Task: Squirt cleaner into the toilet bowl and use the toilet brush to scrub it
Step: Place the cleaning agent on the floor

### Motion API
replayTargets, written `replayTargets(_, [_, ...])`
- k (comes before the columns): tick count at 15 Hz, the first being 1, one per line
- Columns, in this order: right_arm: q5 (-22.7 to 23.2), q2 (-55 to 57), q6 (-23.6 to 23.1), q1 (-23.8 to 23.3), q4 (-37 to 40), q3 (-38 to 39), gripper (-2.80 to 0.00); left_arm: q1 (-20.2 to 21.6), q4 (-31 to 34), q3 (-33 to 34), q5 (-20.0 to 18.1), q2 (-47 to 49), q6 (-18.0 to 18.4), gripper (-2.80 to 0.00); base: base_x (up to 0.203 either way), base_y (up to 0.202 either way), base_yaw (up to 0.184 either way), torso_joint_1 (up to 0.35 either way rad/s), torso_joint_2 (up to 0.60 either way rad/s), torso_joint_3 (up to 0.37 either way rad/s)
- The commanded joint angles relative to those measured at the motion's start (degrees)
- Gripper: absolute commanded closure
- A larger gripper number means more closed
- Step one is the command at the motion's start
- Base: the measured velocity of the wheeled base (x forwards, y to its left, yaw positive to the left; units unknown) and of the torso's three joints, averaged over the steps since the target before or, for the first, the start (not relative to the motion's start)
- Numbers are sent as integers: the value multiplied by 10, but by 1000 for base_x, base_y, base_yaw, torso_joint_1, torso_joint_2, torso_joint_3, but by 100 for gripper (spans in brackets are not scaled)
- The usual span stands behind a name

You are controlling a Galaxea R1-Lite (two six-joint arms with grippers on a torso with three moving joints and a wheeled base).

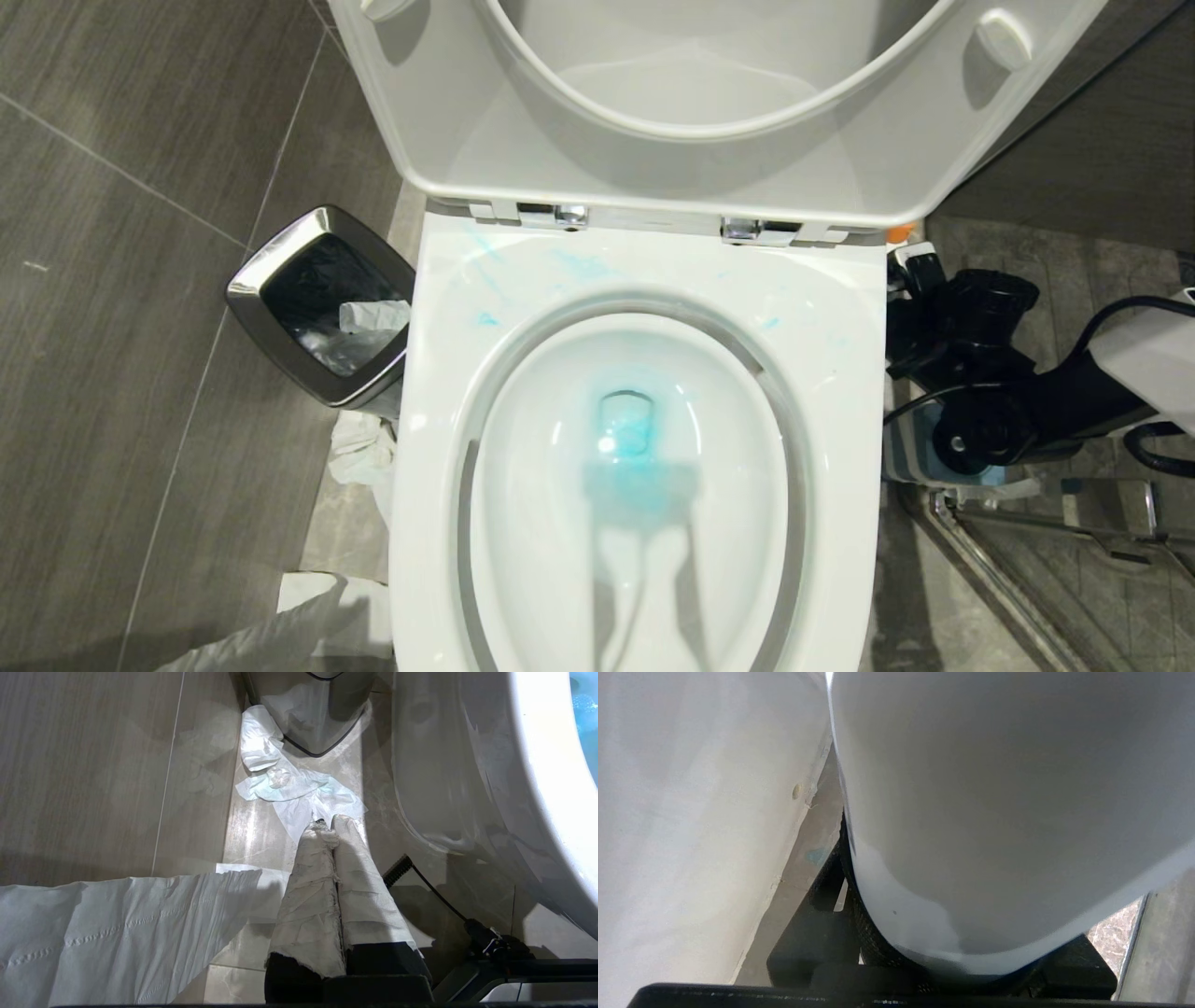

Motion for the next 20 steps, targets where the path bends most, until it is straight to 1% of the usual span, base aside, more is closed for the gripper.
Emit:
replayTargets(1, [0,0,-1,0,-4,-1,0,0,-1,4,0,0,0,0,0,0,0,0,0,0])
replayTargets(6, [-2,2,0,0,-4,1,0,0,1,4,-1,0,4,0,0,0,0,0,0,0])
replayTargets(11, [-2,1,-1,0,-5,-15,0,0,1,4,-1,0,4,0,0,0,0,5,1,-149])
replayTargets(14, [-2,3,0,0,-4,-38,0,0,1,4,1,0,-1,0,0,0,0,4,4,-117])
replayTargets(20, [-1,26,0,2,-4,-84,0,0,1,4,1,0,-1,0,0,0,0,1,0,-4])
